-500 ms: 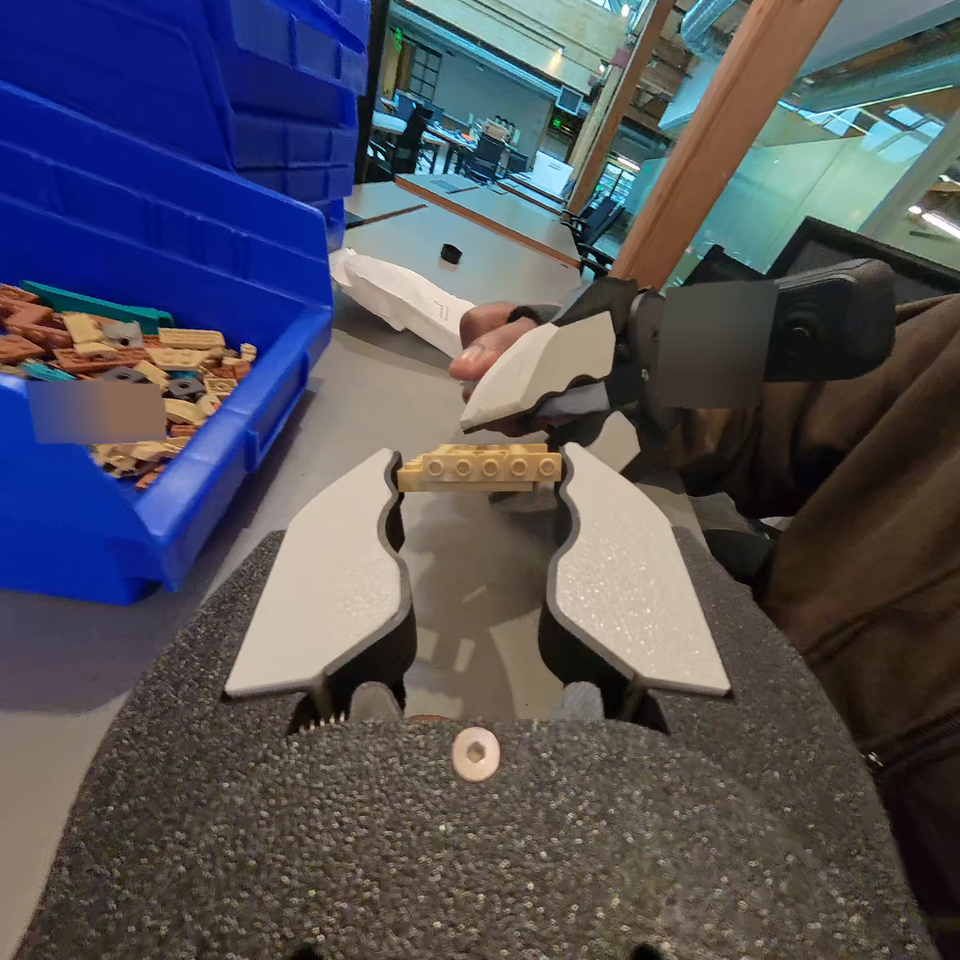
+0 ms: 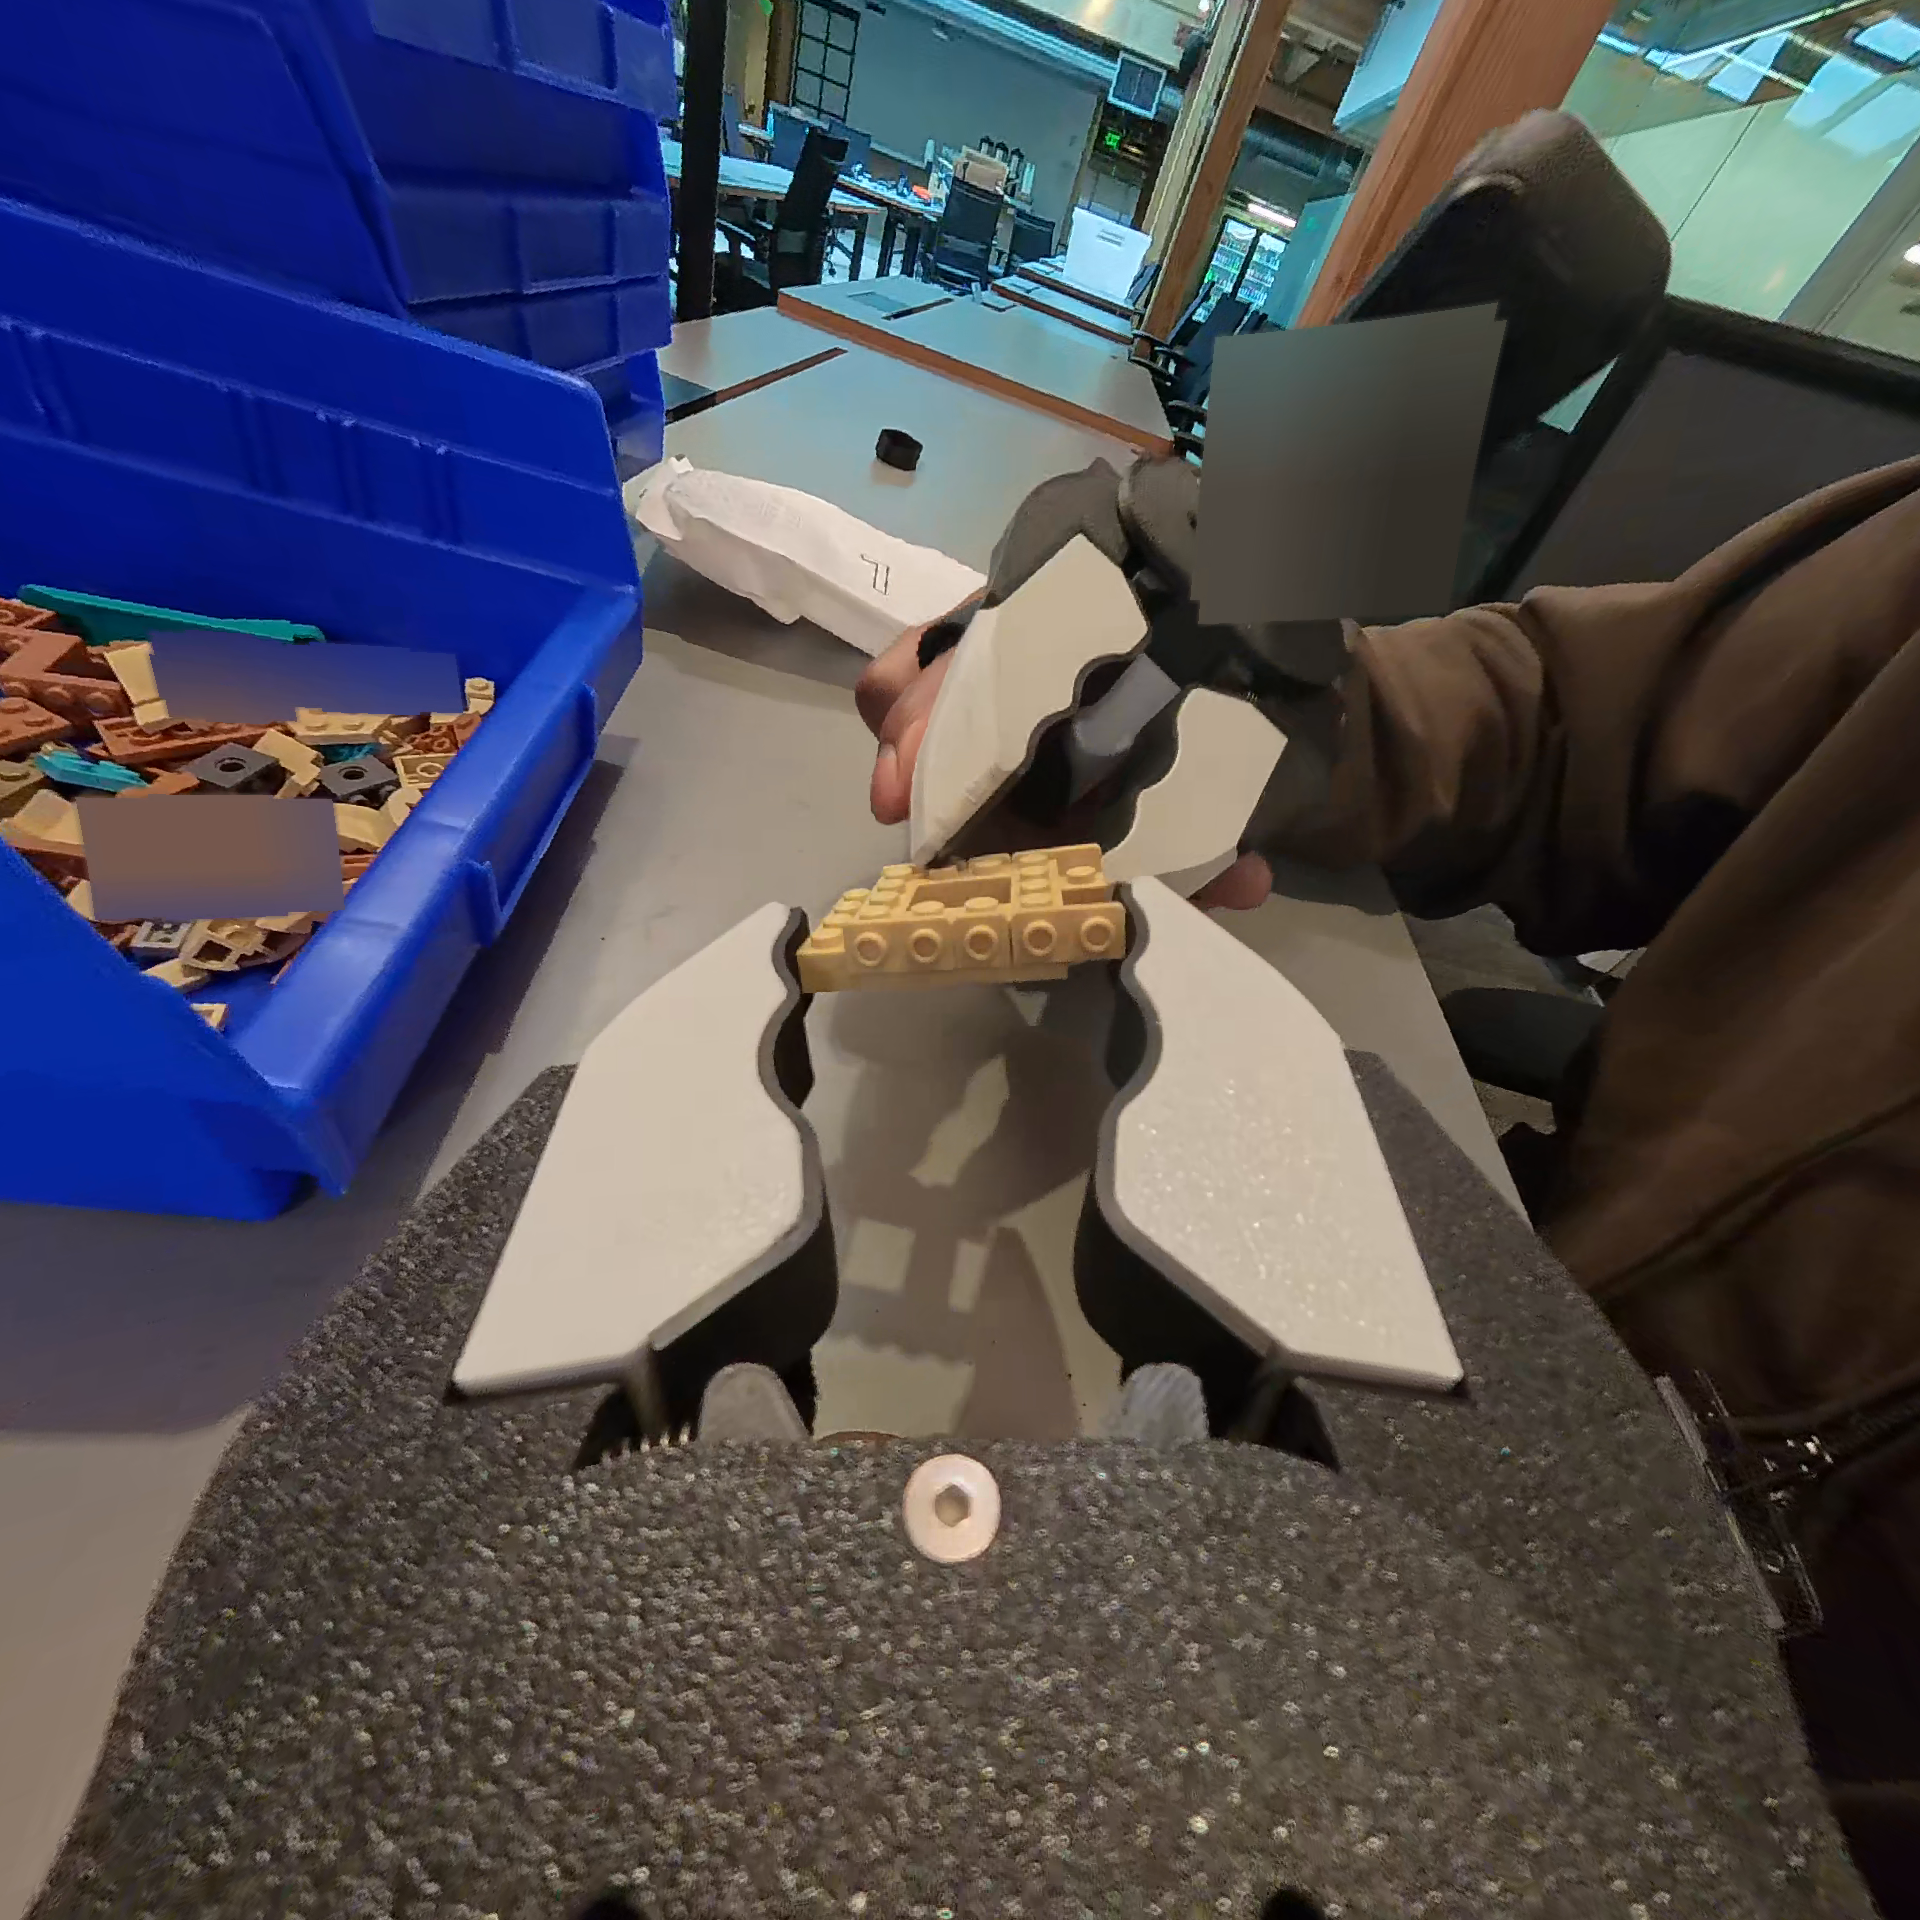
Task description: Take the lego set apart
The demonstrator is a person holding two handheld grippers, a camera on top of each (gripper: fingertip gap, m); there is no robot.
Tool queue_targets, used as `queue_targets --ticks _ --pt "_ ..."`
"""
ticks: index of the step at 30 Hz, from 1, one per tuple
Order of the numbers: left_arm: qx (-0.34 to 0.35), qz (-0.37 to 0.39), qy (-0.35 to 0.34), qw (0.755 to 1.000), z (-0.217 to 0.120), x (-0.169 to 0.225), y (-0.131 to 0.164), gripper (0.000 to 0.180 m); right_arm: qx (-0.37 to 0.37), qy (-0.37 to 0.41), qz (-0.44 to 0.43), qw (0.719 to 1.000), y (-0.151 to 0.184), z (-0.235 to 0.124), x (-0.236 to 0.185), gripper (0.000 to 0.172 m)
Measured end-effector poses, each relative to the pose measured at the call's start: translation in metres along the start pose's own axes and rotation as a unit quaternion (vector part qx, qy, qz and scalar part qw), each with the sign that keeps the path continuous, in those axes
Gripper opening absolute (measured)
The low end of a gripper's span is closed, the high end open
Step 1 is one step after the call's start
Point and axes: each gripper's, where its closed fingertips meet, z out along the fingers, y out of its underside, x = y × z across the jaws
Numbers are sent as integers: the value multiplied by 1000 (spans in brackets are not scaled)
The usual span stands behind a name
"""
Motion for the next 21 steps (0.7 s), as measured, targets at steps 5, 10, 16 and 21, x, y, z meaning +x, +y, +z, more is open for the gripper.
queue_targets --ticks 5,10,16,21 --pt "-6 -27 5 1000 1 -2 1 56 -14 25 -66 997 3 1 0 21" --pt "-8 -45 -3 999 2 -4 2 56 -22 90 -222 971 -4 1 -2 23" --pt "-20 -36 -3 999 4 -1 6 56 -40 73 -216 973 1 3 -6 15" --pt "-29 0 -13 999 3 0 8 56 -37 27 -141 989 4 4 -10 17"
